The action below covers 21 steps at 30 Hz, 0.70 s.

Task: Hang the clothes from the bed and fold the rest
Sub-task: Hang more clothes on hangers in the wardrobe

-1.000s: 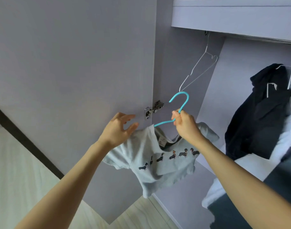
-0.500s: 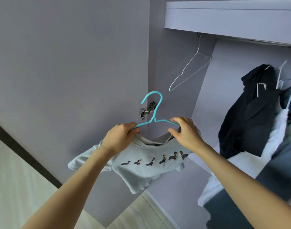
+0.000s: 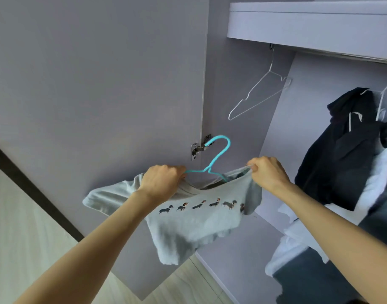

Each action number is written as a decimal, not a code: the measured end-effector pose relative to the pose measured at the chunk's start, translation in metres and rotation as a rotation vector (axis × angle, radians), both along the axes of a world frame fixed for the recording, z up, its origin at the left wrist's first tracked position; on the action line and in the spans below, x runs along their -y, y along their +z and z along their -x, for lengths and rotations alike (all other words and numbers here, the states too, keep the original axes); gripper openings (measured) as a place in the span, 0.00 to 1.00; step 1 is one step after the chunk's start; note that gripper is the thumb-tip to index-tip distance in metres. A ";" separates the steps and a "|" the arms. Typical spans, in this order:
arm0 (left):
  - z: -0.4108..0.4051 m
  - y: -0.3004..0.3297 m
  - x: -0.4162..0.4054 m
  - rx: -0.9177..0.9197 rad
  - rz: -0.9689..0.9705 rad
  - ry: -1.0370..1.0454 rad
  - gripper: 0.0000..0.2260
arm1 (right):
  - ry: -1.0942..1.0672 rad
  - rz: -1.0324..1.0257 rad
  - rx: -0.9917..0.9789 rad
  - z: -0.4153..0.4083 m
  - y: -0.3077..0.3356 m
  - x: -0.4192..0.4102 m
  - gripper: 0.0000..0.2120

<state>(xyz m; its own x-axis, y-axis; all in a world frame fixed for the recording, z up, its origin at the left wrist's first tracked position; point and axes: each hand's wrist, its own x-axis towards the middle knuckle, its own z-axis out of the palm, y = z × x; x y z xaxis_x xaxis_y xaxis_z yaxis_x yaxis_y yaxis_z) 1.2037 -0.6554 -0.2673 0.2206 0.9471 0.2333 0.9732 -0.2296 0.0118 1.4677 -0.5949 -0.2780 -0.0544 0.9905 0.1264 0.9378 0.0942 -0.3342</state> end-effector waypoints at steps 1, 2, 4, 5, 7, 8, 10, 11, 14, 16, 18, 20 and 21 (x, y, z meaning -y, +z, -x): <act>-0.001 -0.002 0.000 -0.026 -0.011 -0.006 0.10 | -0.031 -0.080 -0.036 0.000 0.003 0.001 0.15; -0.002 -0.002 0.000 -0.028 -0.025 -0.002 0.10 | -0.065 -0.160 -0.069 0.000 0.005 0.002 0.15; -0.003 0.003 -0.003 0.021 -0.070 0.039 0.09 | -0.104 -0.221 -0.061 0.001 0.003 0.006 0.15; -0.004 0.006 -0.005 0.061 -0.091 0.066 0.09 | -0.103 -0.186 -0.010 0.002 -0.001 0.007 0.14; -0.005 0.014 -0.008 0.126 -0.110 0.096 0.10 | -0.102 -0.089 0.088 0.003 -0.008 0.009 0.12; -0.006 0.016 -0.008 0.133 -0.114 0.089 0.11 | -0.111 -0.071 0.080 0.002 -0.007 0.009 0.12; -0.009 0.019 -0.007 0.116 -0.097 0.054 0.12 | -0.138 -0.109 -0.008 0.000 -0.002 0.005 0.16; -0.010 0.019 -0.005 0.115 -0.072 0.041 0.12 | -0.152 -0.153 -0.058 0.000 0.001 0.004 0.16; -0.010 0.017 -0.004 0.215 -0.011 0.056 0.12 | -0.137 -0.272 -0.237 0.005 0.009 0.005 0.15; -0.005 0.016 -0.005 0.360 0.022 0.090 0.11 | -0.044 -0.295 -0.382 0.006 0.009 0.010 0.13; 0.002 0.011 -0.004 0.495 0.051 0.077 0.10 | 0.007 -0.316 -0.473 0.000 0.007 0.014 0.11; 0.009 0.008 -0.003 0.599 0.066 0.013 0.10 | 0.016 -0.380 -0.408 -0.012 0.005 0.014 0.13; 0.011 0.007 -0.002 0.643 0.076 -0.025 0.10 | 0.036 -0.381 -0.331 -0.018 0.005 0.013 0.15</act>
<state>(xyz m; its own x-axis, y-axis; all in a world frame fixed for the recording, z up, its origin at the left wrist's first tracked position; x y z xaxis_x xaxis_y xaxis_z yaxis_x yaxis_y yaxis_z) 1.1923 -0.6530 -0.2605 0.0816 0.9624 0.2591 0.7607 -0.2281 0.6077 1.4854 -0.6081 -0.2731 0.0160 0.8689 0.4947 0.7813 0.2979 -0.5485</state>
